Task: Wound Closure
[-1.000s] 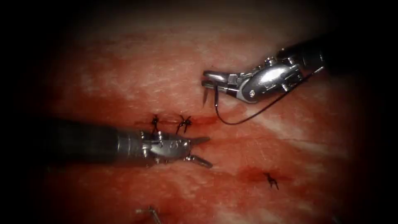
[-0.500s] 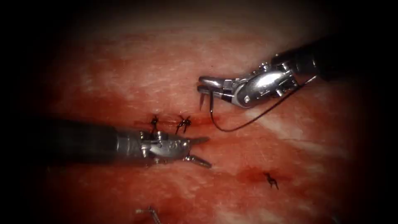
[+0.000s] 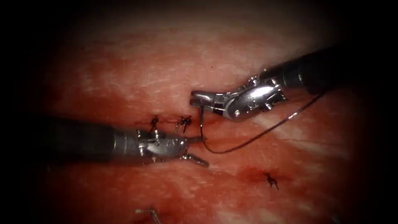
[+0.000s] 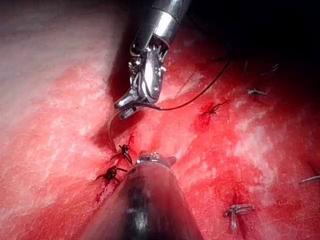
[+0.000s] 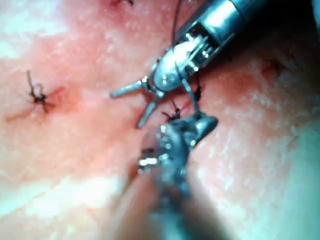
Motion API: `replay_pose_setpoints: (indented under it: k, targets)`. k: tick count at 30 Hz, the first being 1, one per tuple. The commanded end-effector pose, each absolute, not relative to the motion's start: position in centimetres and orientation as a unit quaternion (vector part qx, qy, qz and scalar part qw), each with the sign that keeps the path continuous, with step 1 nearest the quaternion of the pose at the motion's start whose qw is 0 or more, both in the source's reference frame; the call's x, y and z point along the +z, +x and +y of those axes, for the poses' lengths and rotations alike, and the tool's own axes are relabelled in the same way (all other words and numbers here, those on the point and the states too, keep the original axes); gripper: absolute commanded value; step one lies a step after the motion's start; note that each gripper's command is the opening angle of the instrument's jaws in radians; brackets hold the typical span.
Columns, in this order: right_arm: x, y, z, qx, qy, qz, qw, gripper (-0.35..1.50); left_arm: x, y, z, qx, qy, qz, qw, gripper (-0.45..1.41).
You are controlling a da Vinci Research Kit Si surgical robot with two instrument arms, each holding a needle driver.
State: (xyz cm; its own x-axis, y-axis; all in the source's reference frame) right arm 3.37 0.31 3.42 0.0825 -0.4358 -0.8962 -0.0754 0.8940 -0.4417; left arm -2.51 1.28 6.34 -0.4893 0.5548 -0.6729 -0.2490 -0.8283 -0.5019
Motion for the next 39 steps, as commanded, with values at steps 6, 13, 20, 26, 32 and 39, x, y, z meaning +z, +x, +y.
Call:
replay_pose_setpoints:
  k: [6, 13, 20, 26, 32, 39]
  targets:
    - [3.59, 3.33, 0.12, -0.112, -0.183, 0.662, 0.718, -0.35, 6.4, -2.56, 1.23, 0.846, -0.444, -0.173, 0.237, 0.47]
    - [3.73, 3.2, -0.04, -0.106, -0.173, 0.659, 0.724, -0.35, 6.4, -2.55, 1.22, 0.846, -0.444, -0.173, 0.237, 0.47]
    - [3.69, 3.2, -0.25, -0.13, -0.186, 0.659, 0.717, -0.35, 6.4, -2.54, 1.22, 0.847, -0.443, -0.174, 0.236, 0.46]
    - [3.66, 3.22, -0.39, -0.16, -0.213, 0.652, 0.71, -0.35, 6.4, -2.53, 1.22, 0.847, -0.442, -0.175, 0.235, 0.46]
    - [3.73, 3.23, -0.48, -0.169, -0.21, 0.647, 0.714, -0.35, 6.41, -2.52, 1.23, 0.848, -0.441, -0.176, 0.235, 0.46]
    - [3.84, 3.21, -0.39, -0.149, -0.174, 0.634, 0.739, -0.35, 6.41, -2.52, 1.23, 0.848, -0.441, -0.177, 0.234, 0.44]
